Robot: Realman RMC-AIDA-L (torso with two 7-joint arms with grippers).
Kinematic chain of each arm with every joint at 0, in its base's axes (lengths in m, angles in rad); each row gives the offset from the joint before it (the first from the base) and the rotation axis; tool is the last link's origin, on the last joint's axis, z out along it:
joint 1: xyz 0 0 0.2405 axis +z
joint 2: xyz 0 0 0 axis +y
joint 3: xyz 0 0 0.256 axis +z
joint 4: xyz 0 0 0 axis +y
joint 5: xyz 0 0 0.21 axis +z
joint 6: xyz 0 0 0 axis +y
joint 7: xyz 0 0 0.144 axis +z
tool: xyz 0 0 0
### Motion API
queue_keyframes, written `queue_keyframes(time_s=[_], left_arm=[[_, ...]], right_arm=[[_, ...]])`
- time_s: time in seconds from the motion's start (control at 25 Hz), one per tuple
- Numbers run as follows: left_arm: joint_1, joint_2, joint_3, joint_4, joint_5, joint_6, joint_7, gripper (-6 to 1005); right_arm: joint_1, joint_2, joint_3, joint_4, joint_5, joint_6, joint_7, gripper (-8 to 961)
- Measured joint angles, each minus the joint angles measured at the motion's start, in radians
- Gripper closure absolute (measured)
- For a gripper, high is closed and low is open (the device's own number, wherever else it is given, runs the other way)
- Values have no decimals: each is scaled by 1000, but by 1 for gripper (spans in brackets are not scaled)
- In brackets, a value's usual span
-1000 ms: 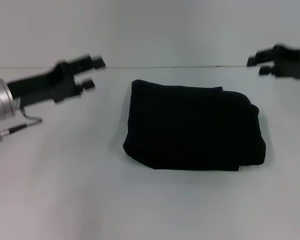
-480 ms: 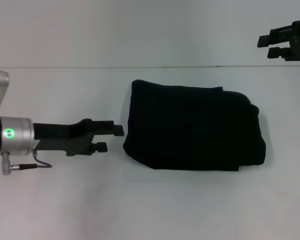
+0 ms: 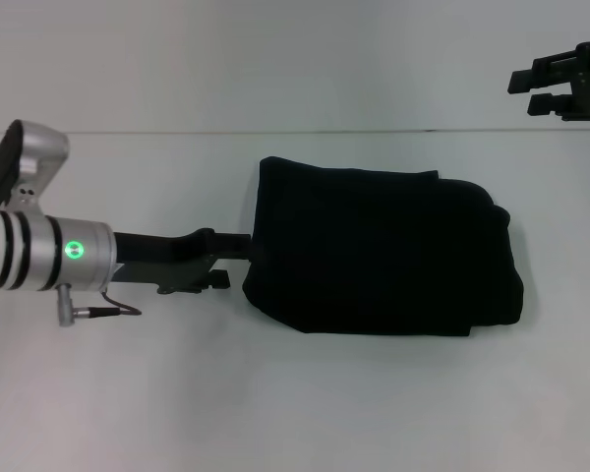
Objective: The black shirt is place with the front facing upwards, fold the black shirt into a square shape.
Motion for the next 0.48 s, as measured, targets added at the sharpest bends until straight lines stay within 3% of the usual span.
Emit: queue_keyframes(time_s=[0.24,0.48], left_arm=[[-35,0,45,-38,0,-29,-2,240],[-24,-1,41,-25,-2,-14,-5,261]], right_arm=[[-3,3,0,0,1,4,0,459],[-5,2,6,1,1,6,0,460]])
